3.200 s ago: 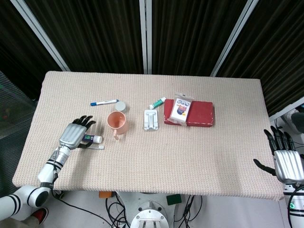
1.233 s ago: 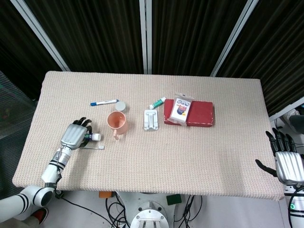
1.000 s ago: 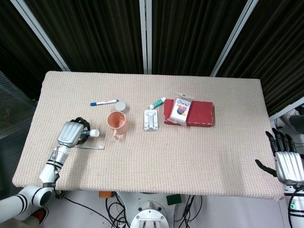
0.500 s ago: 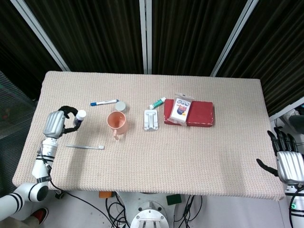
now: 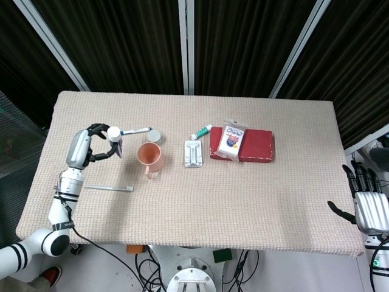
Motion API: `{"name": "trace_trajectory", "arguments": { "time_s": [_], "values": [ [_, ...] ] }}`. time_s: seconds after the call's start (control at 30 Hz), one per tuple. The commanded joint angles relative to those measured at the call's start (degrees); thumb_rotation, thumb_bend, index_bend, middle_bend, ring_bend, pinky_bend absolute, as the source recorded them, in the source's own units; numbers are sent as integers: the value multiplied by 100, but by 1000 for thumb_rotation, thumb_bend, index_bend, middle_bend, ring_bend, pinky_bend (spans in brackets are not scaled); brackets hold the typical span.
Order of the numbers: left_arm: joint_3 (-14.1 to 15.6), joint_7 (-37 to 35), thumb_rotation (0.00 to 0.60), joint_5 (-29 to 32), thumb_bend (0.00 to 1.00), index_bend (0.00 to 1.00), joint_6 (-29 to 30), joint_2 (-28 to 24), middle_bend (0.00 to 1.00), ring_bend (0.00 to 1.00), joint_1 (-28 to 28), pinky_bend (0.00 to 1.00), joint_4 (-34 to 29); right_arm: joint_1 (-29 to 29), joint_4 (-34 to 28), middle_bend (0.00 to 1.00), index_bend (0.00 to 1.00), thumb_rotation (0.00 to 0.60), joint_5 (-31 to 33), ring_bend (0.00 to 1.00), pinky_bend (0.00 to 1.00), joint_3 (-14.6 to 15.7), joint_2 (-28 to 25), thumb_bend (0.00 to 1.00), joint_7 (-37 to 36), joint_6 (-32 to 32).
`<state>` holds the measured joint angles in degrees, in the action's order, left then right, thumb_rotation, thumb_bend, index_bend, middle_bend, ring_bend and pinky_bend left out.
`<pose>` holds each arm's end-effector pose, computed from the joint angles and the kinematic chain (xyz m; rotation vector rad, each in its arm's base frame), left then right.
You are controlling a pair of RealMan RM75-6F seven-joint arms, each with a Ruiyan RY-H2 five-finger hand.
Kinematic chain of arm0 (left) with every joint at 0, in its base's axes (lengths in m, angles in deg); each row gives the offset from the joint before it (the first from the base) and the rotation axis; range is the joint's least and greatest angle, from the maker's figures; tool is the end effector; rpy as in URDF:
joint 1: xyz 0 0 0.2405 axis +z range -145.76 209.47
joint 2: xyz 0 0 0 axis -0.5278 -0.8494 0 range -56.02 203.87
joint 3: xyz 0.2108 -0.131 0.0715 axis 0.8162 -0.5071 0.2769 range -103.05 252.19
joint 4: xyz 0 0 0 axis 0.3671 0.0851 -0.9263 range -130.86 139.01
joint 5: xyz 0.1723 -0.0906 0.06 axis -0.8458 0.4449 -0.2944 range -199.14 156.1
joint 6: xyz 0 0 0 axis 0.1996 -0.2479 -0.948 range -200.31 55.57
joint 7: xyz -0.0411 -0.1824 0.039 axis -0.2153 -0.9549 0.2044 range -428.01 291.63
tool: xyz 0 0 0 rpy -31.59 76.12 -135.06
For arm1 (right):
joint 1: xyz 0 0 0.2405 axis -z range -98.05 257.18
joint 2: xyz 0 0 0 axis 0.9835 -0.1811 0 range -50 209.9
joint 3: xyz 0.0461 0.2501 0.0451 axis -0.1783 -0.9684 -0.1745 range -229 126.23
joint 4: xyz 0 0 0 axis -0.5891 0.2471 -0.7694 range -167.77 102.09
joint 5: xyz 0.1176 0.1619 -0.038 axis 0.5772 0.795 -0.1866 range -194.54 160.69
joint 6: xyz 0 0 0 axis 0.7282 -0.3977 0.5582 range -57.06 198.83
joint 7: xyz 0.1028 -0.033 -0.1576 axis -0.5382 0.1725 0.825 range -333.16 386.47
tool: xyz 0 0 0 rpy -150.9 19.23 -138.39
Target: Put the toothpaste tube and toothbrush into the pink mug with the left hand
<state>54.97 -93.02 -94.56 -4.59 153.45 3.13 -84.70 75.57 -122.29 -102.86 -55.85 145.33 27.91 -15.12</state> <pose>-0.1836 0.3874 0.0991 -1.2180 -1.3769 -1.6007 -0.3177 -0.2292 0.1715 1.3624 -0.8424 0.8867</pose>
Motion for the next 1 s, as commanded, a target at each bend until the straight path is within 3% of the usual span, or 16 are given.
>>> {"name": "trace_trajectory", "arguments": {
  "time_s": [0.03,0.2,0.43,0.83,0.93,1.0],
  "values": [
    [-196,-191,600,155,415,643,-123,83,575,340,-201,425,-339,-15,-27,0,0,530,7,0,0,-14,-9,418,10,8],
    [-168,11,600,254,415,643,-328,403,586,340,-466,420,-231,-40,-65,0,0,531,15,0,0,-23,-41,421,37,44],
    [-184,272,600,460,415,643,-317,1095,586,340,-750,360,415,-43,-52,0,0,530,49,0,0,-12,-33,421,49,81],
    [-87,-101,600,627,415,643,-501,1469,585,339,-722,360,1194,-46,97,0,0,530,105,0,0,-10,11,420,-66,132],
    [9,-225,600,577,413,636,-656,1518,533,302,-732,360,1344,-54,98,0,0,531,101,0,0,-6,29,424,-27,141],
    [98,-277,600,480,407,620,-708,1552,410,219,-737,346,1464,-53,87,0,0,529,105,0,0,-12,25,428,-16,133]
  ]
}}
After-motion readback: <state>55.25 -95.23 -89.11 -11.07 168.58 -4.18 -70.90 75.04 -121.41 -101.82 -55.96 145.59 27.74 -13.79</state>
